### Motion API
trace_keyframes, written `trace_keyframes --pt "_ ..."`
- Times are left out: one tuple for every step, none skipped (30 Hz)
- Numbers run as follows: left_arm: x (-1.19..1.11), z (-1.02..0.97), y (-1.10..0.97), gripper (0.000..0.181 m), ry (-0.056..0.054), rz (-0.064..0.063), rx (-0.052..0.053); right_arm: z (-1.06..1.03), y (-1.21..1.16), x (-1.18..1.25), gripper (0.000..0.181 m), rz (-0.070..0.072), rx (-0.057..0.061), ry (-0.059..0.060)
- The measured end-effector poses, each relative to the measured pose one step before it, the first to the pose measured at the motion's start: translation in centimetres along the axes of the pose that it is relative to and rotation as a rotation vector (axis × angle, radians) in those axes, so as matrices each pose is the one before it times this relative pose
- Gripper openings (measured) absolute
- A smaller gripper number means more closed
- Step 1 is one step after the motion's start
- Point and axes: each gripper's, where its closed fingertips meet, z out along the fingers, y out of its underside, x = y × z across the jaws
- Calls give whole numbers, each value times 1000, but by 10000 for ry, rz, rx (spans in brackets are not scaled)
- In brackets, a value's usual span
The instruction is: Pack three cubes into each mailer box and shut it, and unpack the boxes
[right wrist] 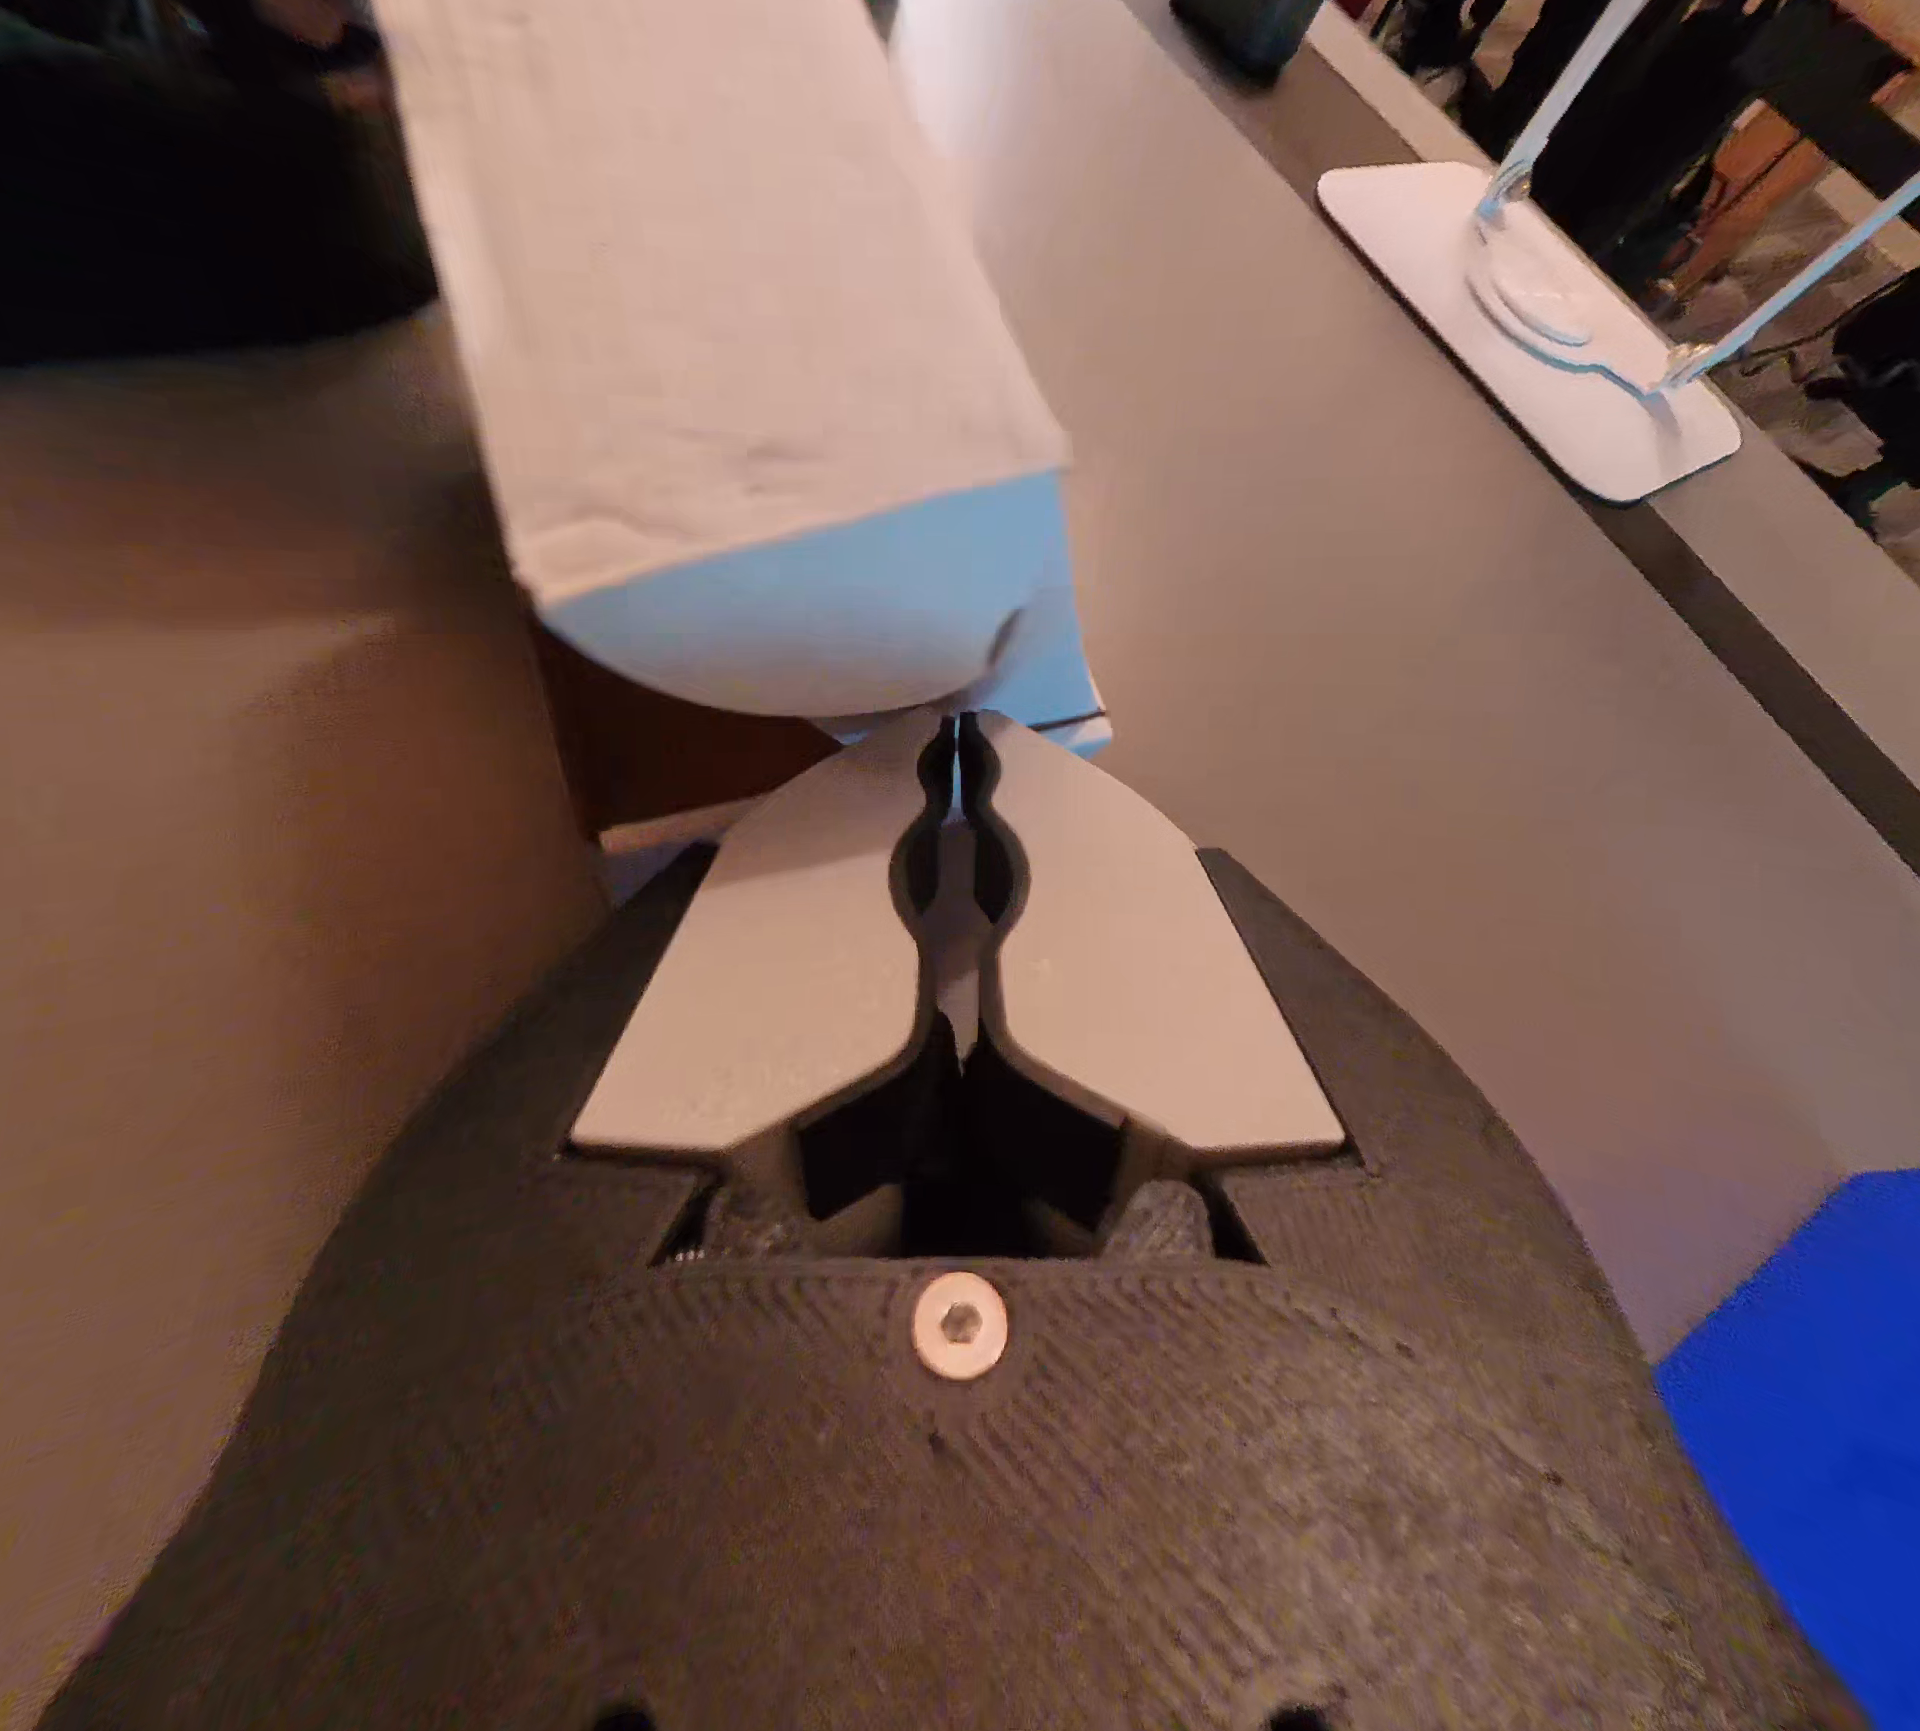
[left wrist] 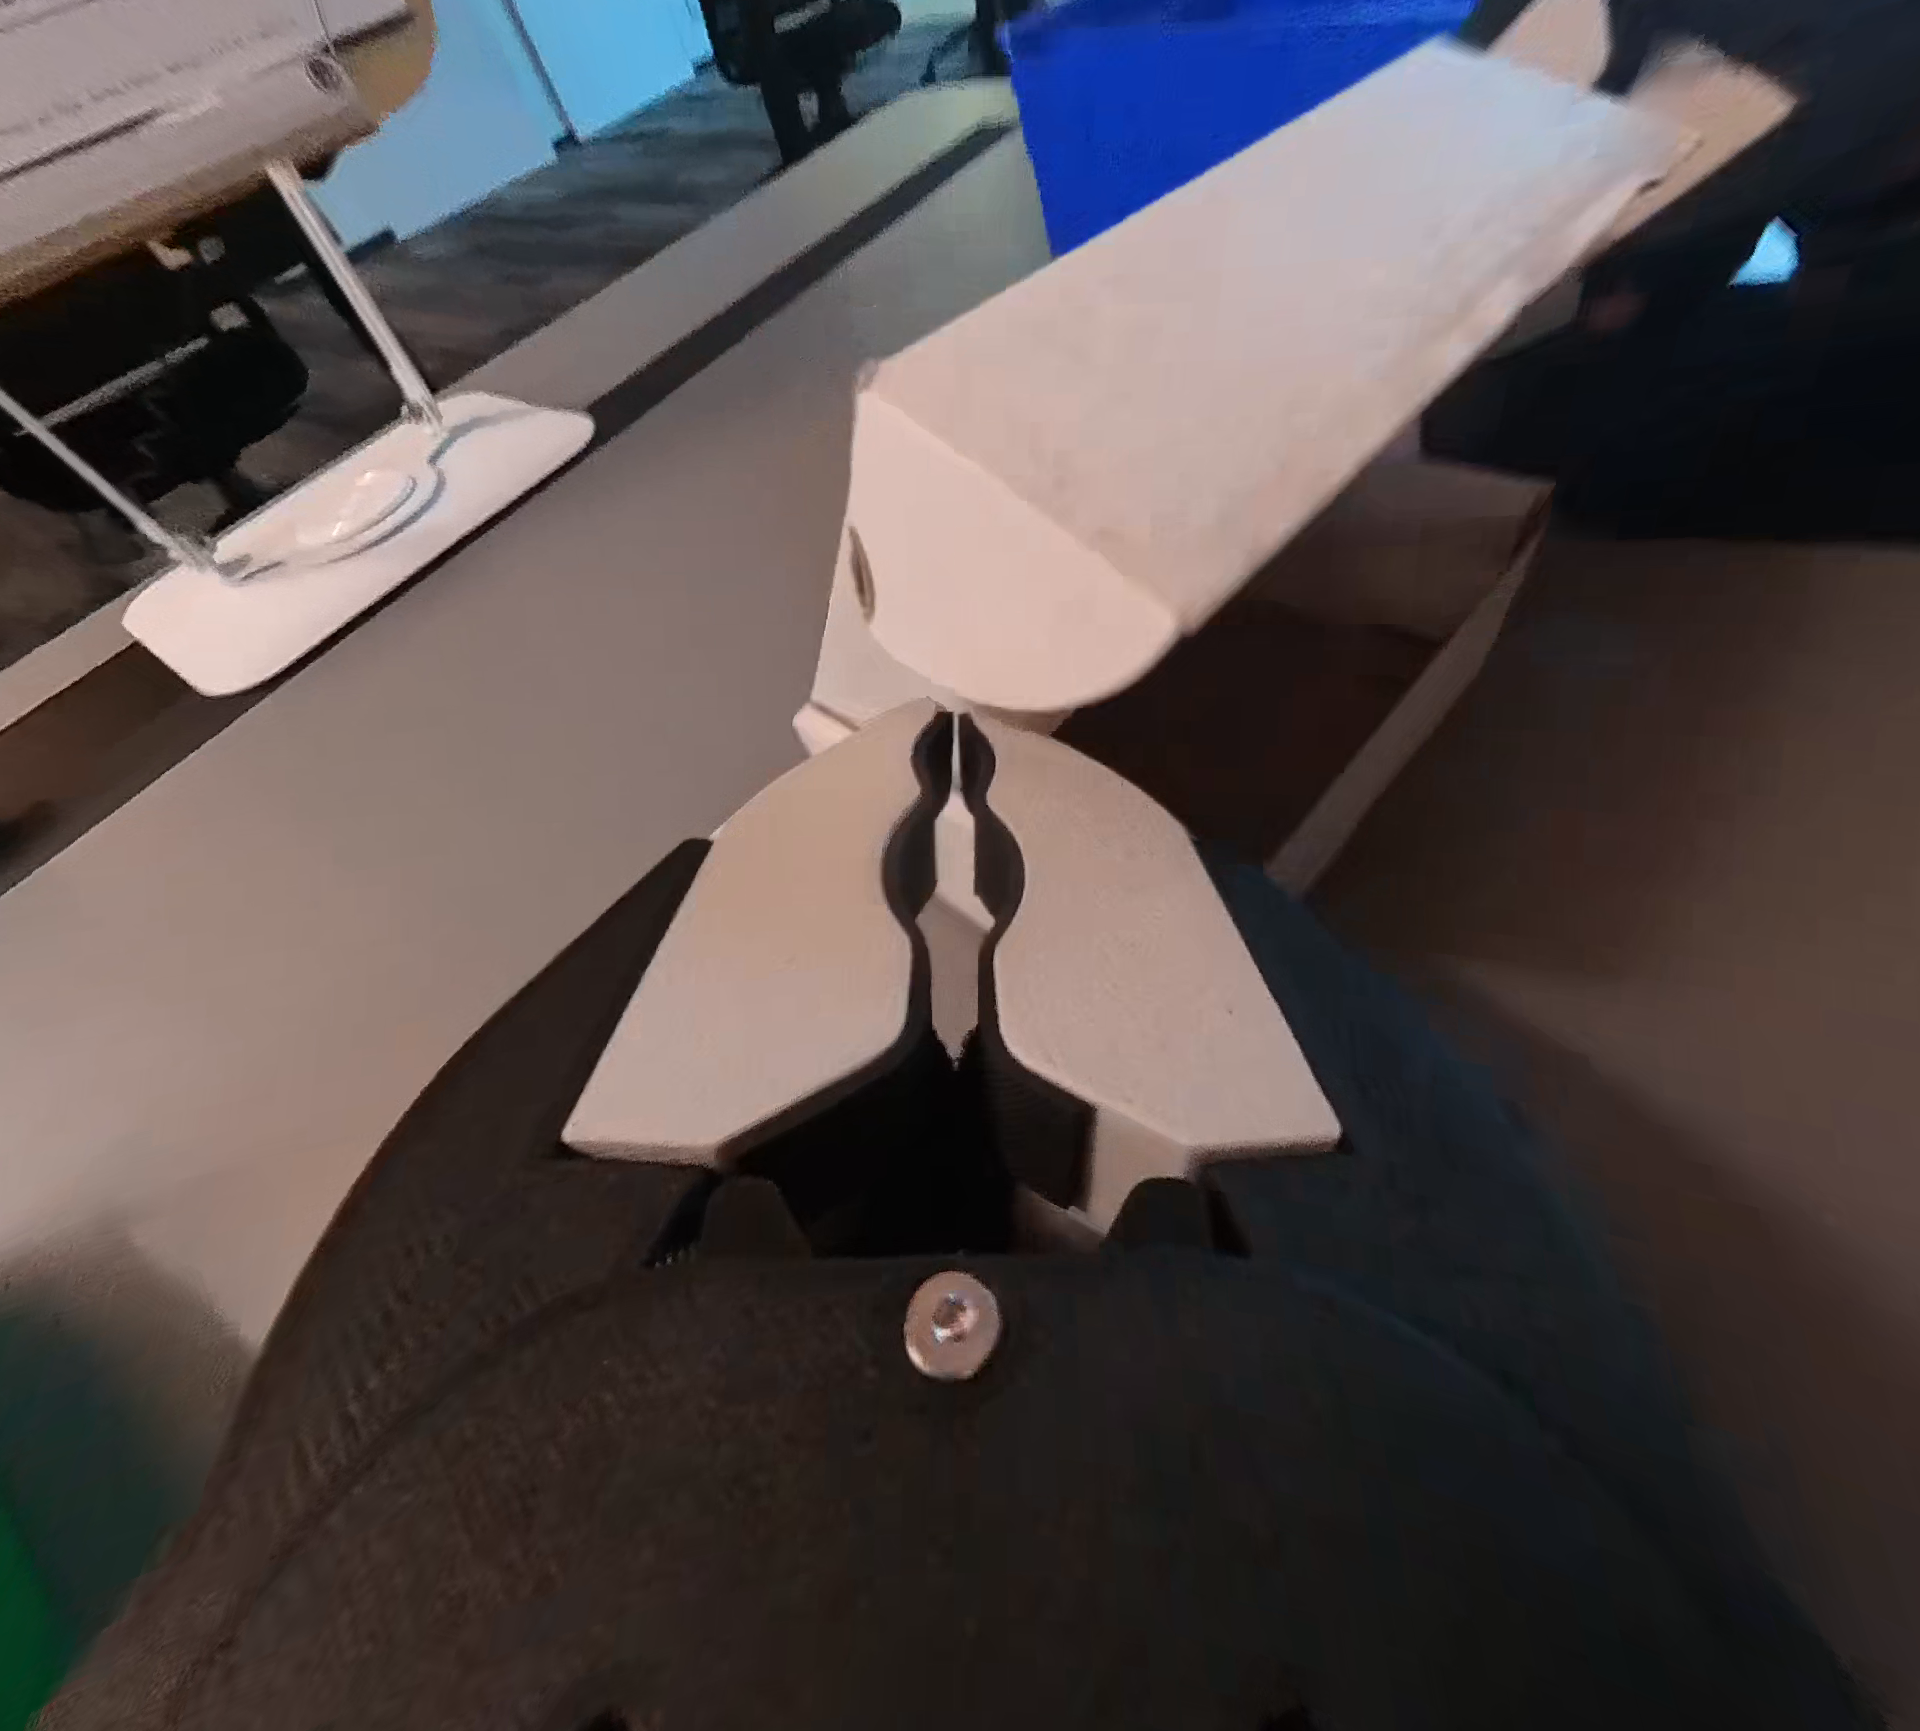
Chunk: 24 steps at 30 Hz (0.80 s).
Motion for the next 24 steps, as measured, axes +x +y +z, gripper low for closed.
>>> trace_keyframes --pt "54 -257 588 4 -90 268 -326 -65 387 -92 2 -138 -185 6" --pt "139 -443 403 13 -52 313 -182 -248 263 -200 7 -159 -96 -76" --pt "119 -626 356 22 -101 377 -142 -447 218 -226 12 -173 -29 -60" --pt "-64 -774 267 30 -246 438 -72 -600 203 -220 17 -256 8 -1" --pt "-92 -838 6 37 -276 483 123 -679 216 -262 25 -371 28 46" --pt "-33 -860 -373 47 -252 541 345 -677 132 -300 36 -502 79 94" --pt "-20 -781 -727 53 -261 587 529 -637 -238 -178 51 -614 260 278" --pt "-177 -605 -935 58 -350 590 601 -639 -695 78 61 -675 471 575" --pt "-173 -342 -892 60 -293 582 510 -626 -1093 250 65 -723 632 743" --pt "-79 -11 -543 60 -145 504 246 -510 -1270 150 63 -732 637 618" --pt "58 226 -335 61 -4 454 121 -317 -1228 225 60 -612 539 547" --pt "16 355 -233 61 18 438 93 -65 -943 192 57 -401 369 371" --pt "-104 405 -192 61 -17 420 105 170 -551 -25 56 -217 174 95" --pt "-5 419 -110 61 96 347 89 292 -289 -173 55 -106 63 -97" --pt "86 412 28 59 177 260 24 329 -104 -95 52 -122 -6 -76" --pt "87 374 3 56 180 207 47 330 60 -67 49 -169 -80 -83" --pt "203 308 -17 49 240 173 54 285 79 16 43 -200 -79 -29" --pt "101 238 -18 34 168 122 11 193 -34 -12 33 -196 1 -47" --pt "-75 135 -95 29 34 34 5 128 -95 -30 27 -108 38 -80" --pt "-58 0 -21 26 94 -27 -72 57 25 130 25 -9 -42 -22" --pt "50 -181 -123 22 207 -115 -34 -53 42 83 23 53 -45 -130" --pt "199 -289 -237 18 357 -287 19 -173 -60 -4 20 148 26 -259" --pt "328 -315 -245 15 471 -469 -2 -196 -103 -174 17 281 23 -409" --pt "519 -278 -102 15 576 -505 -126 -170 -84 -317 17 396 -13 -512"
